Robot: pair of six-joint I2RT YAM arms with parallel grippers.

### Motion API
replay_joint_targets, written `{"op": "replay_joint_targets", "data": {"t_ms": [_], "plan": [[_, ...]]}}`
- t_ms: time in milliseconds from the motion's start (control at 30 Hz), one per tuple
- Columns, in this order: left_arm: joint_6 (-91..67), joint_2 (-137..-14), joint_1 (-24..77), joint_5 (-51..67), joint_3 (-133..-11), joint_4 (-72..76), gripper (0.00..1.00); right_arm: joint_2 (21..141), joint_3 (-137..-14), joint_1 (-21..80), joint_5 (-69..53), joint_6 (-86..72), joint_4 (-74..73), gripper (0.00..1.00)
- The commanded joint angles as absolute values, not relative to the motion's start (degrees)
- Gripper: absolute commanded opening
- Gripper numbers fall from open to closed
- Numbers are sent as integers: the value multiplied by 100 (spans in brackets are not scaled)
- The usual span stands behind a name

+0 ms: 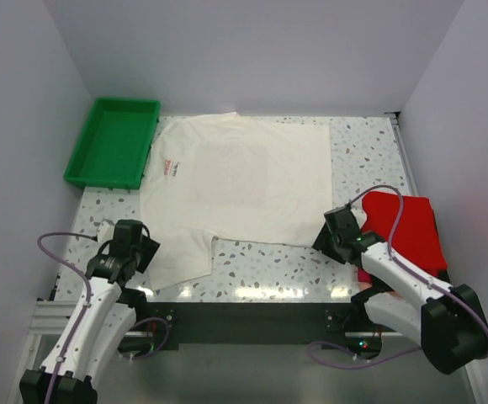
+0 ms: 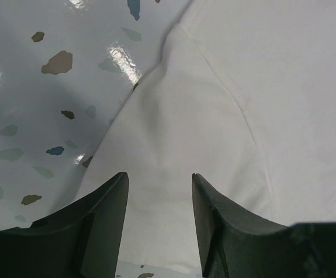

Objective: Fold and stack the t-shirts
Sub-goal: Flatten the tshirt out

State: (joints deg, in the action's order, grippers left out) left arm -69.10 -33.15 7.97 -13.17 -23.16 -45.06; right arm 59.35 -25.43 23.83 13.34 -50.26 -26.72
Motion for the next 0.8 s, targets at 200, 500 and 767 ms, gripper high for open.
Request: {"op": "replay_joint_targets", "data": {"t_ms": [200, 500, 767], "plan": [[-7549, -4947, 1782, -2205, -2733, -4650, 52, 6205, -2487, 1952, 993, -4843, -2241, 57], [-7603, -5406, 2021, -2417, -2690, -4456, 33, 6012, -2549, 1670, 1011, -4755, -2408, 57], [-7120, -4940, 2021, -2540, -2733, -4158, 0, 6038, -2637, 1538, 1204, -4781, -2505, 56]]}}
